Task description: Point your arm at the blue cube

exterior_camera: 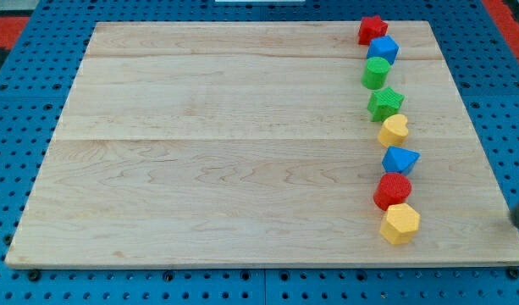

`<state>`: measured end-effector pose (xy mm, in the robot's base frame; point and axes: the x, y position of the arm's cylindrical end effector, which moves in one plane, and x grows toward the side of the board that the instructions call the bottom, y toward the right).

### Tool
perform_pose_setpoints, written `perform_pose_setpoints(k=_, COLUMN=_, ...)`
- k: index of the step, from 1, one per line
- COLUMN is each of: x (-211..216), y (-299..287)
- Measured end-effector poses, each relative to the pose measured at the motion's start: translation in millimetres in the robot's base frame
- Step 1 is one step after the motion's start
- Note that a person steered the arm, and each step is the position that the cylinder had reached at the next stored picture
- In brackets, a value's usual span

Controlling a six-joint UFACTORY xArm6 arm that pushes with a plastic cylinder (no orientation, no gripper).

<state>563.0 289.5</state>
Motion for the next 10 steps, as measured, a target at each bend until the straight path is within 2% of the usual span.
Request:
perform_pose_setpoints(k=2, x=-72.1, y=-45.4)
perform_pose_setpoints(k=3, x=-139.7, y=-38.3)
perform_pose_setpoints(k=5, x=-200.3, y=-33.4)
perform_pose_setpoints(k=6, x=-250.3, y=-27.3)
perform_pose_setpoints(k=7, x=-254.8, y=-46.2)
perform_pose_setpoints(k=8, x=-262.0, y=-33.7)
perform_pose_setpoints(k=9, x=-295.5, y=-35.3)
perform_pose_setpoints(k=10, x=-296.0, y=-36.4)
